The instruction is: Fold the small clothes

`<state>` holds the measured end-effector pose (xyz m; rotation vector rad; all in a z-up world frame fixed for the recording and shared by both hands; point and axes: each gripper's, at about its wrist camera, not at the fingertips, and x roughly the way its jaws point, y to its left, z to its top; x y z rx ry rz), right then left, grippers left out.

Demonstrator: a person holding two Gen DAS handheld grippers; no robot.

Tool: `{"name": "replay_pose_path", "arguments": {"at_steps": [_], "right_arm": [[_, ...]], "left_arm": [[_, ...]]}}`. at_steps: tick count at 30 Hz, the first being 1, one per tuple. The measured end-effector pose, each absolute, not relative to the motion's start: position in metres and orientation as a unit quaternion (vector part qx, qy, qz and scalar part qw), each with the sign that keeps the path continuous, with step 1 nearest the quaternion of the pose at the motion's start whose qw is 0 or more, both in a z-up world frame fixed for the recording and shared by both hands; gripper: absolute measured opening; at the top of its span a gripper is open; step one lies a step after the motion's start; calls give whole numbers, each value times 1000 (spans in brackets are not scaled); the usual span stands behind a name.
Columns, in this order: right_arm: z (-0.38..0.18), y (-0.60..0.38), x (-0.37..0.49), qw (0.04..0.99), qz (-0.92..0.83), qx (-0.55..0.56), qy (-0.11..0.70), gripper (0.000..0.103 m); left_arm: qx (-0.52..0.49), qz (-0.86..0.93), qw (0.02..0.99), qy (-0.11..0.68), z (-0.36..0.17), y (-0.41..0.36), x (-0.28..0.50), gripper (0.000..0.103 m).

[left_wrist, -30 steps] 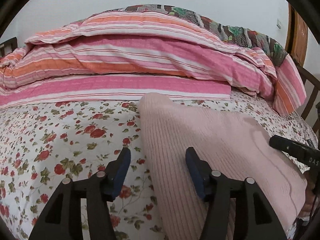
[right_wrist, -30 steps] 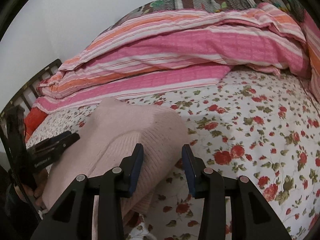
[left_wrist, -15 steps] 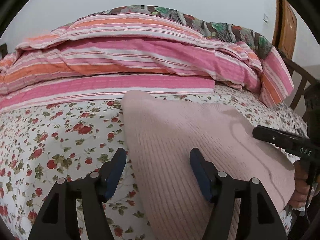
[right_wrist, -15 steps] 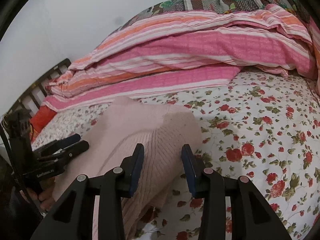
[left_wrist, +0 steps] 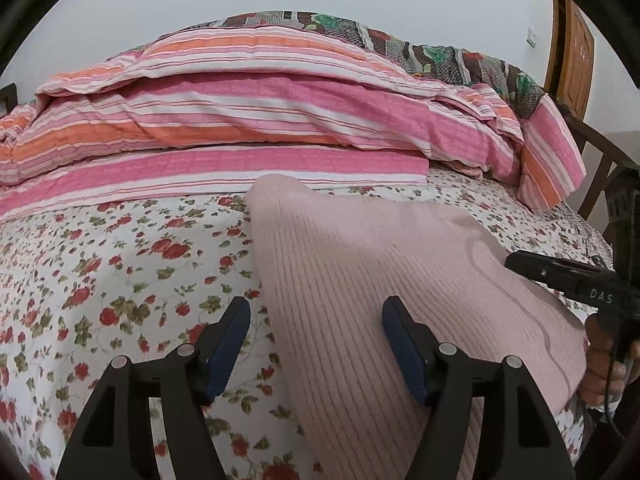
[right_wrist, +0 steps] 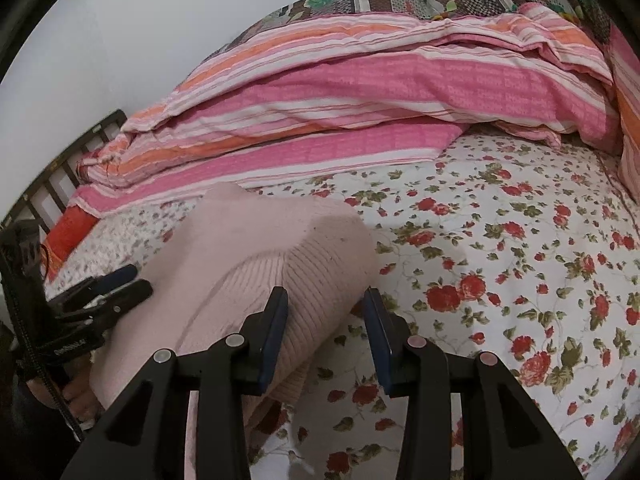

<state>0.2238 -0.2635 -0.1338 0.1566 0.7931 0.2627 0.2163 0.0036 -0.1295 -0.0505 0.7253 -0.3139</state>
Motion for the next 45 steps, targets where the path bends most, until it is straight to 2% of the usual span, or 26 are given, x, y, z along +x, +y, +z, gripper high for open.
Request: {"name": "replay_pose_path", "arguments": {"at_steps": [7, 20, 26, 27, 28, 29, 34, 37, 41, 43, 45], "right_arm": [[-128, -260, 212, 917, 129, 53, 374, 39], [-129, -267, 178, 898, 193, 110, 380, 40], [-130, -250, 158, 894, 218, 103, 377, 40], [-131, -246, 158, 894, 218, 99, 378, 38], [-133, -241, 157, 897, 213, 91, 378, 22], [-134, -239, 156, 898, 210, 86, 376, 10], [-123, -250, 144, 917, 202, 83, 334, 5], [-141, -247, 153, 906, 173, 78, 378, 5], [-151, -242, 155, 905, 153, 60, 392, 11], [-142, -244, 152, 912, 154, 57, 375, 33], [-133, -249, 150, 922, 155, 66, 349, 41]], "left_arm": [[-39, -162, 921, 352, -126, 4, 198, 67], [-38, -167, 918, 358, -137, -1, 158, 68], [-60, -154, 918, 361, -139, 4, 154, 70], [-59, -153, 918, 361, -139, 3, 154, 70], [-56, -151, 919, 360, -139, 2, 154, 70], [-52, -150, 920, 359, -139, 1, 154, 70], [-51, -151, 922, 352, -136, 2, 152, 70], [-53, -150, 924, 348, -134, 6, 151, 71], [-50, -140, 927, 345, -132, 8, 151, 71], [-44, -132, 928, 345, -132, 7, 151, 71], [-42, -129, 928, 347, -133, 7, 151, 72]]}}
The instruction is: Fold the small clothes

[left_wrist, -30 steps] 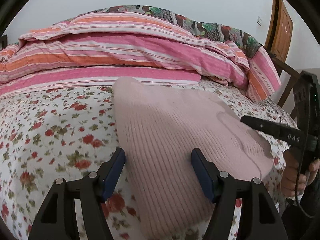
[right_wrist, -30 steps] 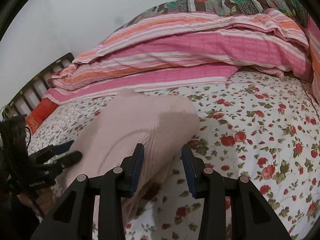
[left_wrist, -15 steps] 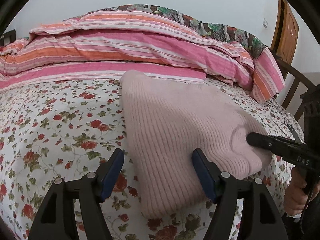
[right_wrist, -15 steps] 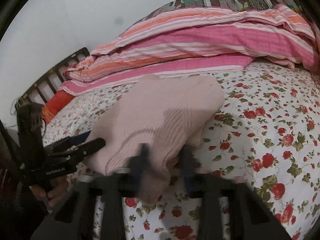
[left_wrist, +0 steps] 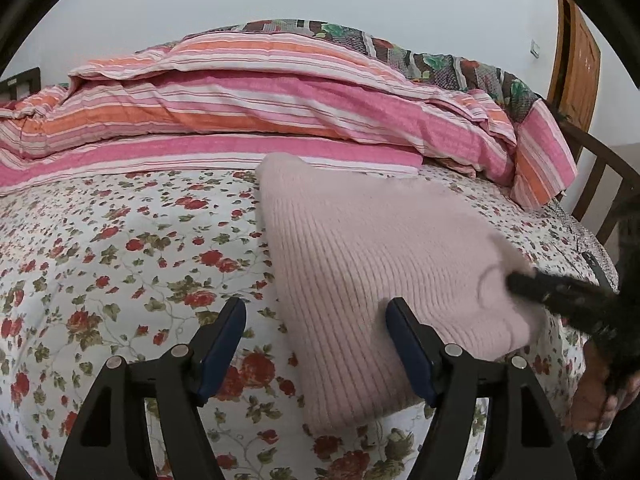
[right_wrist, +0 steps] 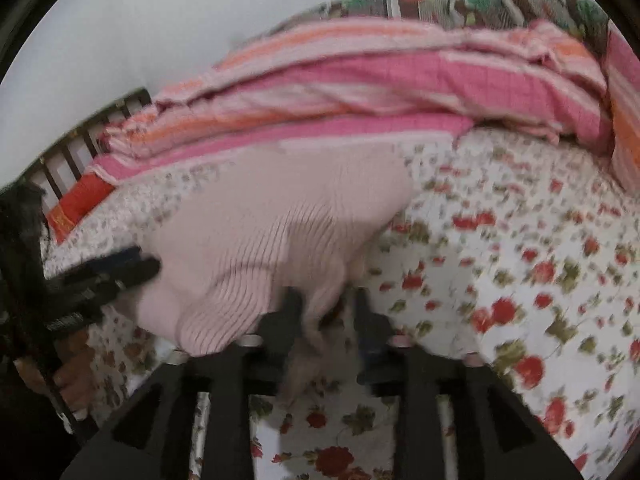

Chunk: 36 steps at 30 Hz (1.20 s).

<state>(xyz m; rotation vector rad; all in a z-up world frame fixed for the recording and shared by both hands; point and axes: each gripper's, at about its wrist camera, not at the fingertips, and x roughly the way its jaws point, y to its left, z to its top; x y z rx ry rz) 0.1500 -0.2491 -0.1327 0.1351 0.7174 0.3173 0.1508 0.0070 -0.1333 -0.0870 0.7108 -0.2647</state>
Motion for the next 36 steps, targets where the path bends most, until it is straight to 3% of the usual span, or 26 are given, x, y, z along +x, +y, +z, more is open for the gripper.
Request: {"name": "replay_pose_path", "arguments": {"at_steps": [15, 30, 32, 33, 36], "right_arm": [[-134, -249, 149, 919, 105, 81, 371, 41], [-73, -266, 96, 918, -3, 74, 390, 44], [-59, -264, 81, 924, -4, 69, 377, 44], [-54, -263, 75, 926, -5, 68, 372, 46], [-35, -258, 54, 935, -15, 55, 351, 77]], "left_arm": [[-58, -131, 927, 346, -127, 15, 149, 72], [-46, -98, 937, 333, -81, 14, 113, 72], [-47, -80, 942, 323, -68, 13, 100, 78], [-50, -78, 943, 318, -64, 14, 95, 80], [-54, -68, 950, 301, -40, 14, 74, 87]]}}
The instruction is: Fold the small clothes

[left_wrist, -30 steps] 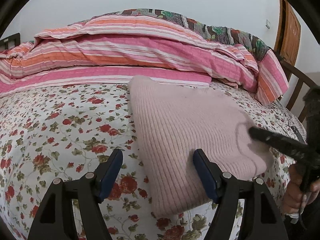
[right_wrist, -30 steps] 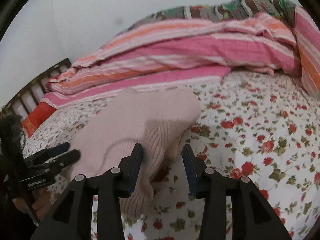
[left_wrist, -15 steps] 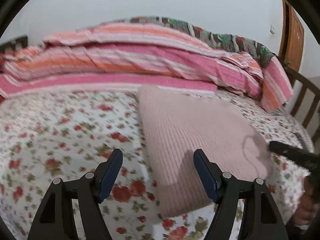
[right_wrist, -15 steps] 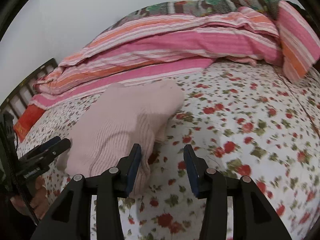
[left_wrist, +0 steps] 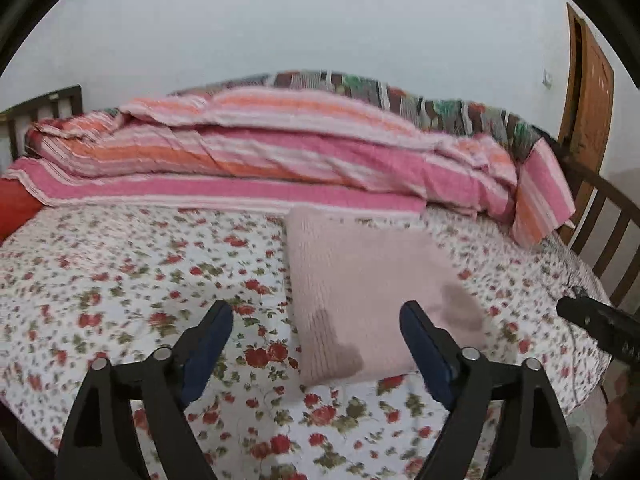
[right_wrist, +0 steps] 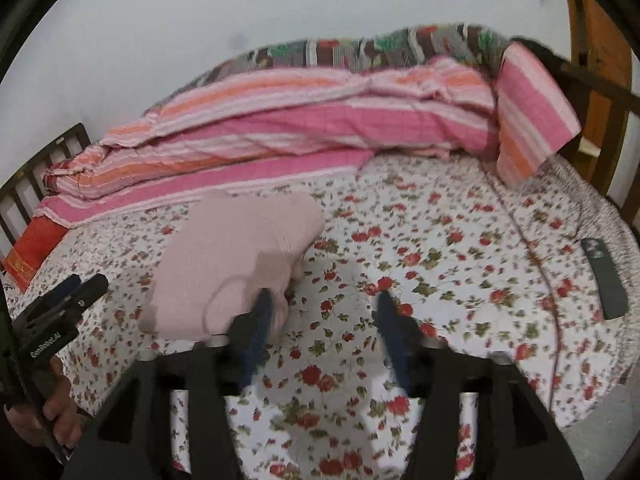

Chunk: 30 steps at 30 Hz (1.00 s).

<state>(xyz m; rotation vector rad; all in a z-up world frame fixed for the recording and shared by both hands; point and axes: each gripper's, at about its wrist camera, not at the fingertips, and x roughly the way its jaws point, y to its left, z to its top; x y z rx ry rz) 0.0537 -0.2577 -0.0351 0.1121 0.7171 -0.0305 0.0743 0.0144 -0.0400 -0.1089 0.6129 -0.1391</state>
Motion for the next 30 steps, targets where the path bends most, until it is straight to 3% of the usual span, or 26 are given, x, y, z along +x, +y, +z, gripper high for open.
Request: {"name": "replay_pose_path", "arguments": {"at_steps": [3, 7, 30], "right_arm": [[-18, -249, 34, 943, -15, 35, 331, 93], [-2, -246, 10, 947, -10, 32, 320, 99], [8, -245, -13, 949, -33, 24, 313, 100]], "left_arm": [[-44, -64, 954, 290, -22, 12, 57, 93], [-33, -58, 958, 277, -1, 10, 32, 97], [-25, -46, 956, 290, 8, 5, 11, 98]]}}
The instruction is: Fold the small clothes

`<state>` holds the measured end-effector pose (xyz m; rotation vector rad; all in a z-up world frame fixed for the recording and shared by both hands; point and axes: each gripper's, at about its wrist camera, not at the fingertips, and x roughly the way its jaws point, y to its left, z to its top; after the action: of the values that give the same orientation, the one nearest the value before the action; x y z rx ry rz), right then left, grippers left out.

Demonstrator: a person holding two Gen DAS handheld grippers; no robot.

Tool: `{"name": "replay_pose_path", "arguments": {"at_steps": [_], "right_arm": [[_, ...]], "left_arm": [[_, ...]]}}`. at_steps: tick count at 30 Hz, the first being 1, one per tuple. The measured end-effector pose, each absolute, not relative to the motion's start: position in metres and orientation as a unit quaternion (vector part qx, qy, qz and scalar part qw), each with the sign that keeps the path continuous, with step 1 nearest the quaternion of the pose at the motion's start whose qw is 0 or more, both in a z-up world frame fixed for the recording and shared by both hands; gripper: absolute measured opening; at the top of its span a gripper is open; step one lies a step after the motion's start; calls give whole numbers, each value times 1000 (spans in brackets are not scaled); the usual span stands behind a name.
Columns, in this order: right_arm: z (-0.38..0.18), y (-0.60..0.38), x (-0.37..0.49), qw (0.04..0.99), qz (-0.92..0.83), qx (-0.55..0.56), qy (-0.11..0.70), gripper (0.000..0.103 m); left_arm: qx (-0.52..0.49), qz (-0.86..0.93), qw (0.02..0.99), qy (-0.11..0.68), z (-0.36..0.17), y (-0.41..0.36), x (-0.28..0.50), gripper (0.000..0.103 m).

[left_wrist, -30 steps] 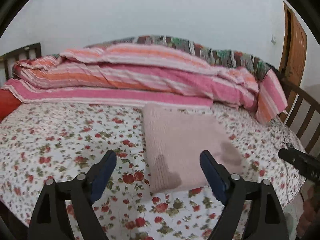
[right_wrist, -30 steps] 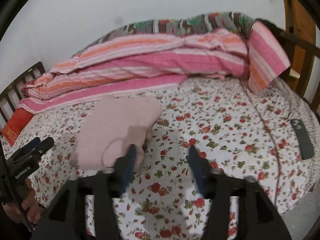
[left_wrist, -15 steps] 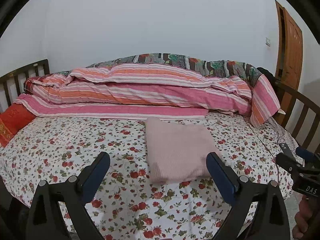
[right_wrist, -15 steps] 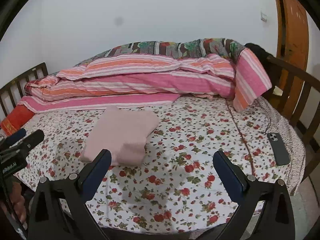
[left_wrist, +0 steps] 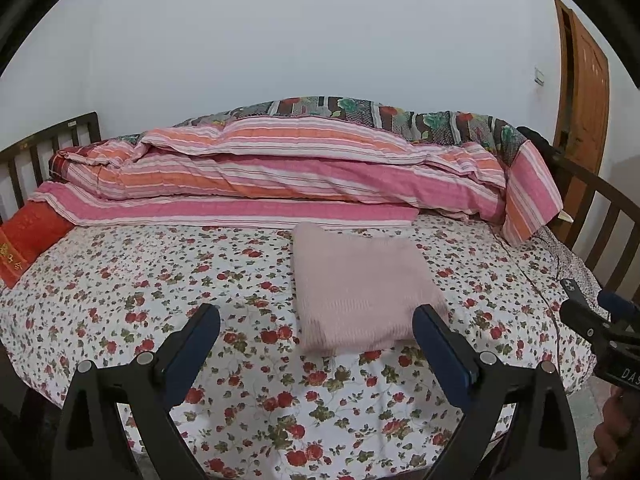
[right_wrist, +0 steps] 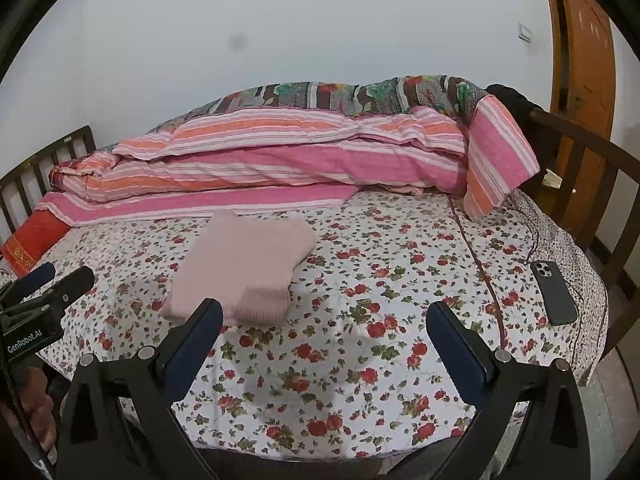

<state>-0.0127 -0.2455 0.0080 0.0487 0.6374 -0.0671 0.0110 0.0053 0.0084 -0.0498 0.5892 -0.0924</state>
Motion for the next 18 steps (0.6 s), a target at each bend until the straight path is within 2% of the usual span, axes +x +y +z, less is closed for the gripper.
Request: {"name": "replay_pose_path", "arguments": {"at_steps": [18], "right_arm": [[12, -248, -17, 949, -33, 20, 312, 100]], "left_arm": [[-19, -41, 955, 292, 10, 3, 8, 98]]}}
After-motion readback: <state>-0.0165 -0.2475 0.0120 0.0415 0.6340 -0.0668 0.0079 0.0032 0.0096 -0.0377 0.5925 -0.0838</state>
